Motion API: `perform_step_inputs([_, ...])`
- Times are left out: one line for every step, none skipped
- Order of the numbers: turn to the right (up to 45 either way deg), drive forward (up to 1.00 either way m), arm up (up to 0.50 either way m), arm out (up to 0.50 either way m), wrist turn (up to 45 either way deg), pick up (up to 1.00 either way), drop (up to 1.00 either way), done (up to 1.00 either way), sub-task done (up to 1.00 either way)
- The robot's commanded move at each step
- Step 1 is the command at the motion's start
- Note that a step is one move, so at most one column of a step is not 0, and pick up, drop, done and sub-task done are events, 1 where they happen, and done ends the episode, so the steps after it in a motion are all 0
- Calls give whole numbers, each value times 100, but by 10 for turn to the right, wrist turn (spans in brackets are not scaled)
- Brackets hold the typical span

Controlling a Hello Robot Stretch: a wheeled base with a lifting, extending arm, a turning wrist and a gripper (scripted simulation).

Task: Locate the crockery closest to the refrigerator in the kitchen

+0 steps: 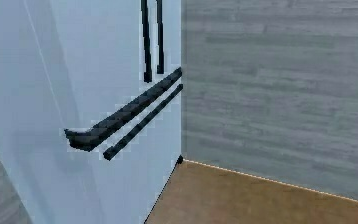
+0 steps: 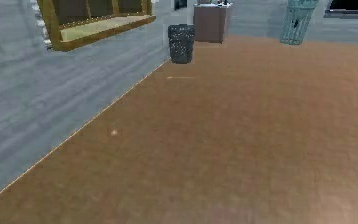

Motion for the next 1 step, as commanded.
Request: perform_step_inputs([450,0,0,0,0,0,0,0,0])
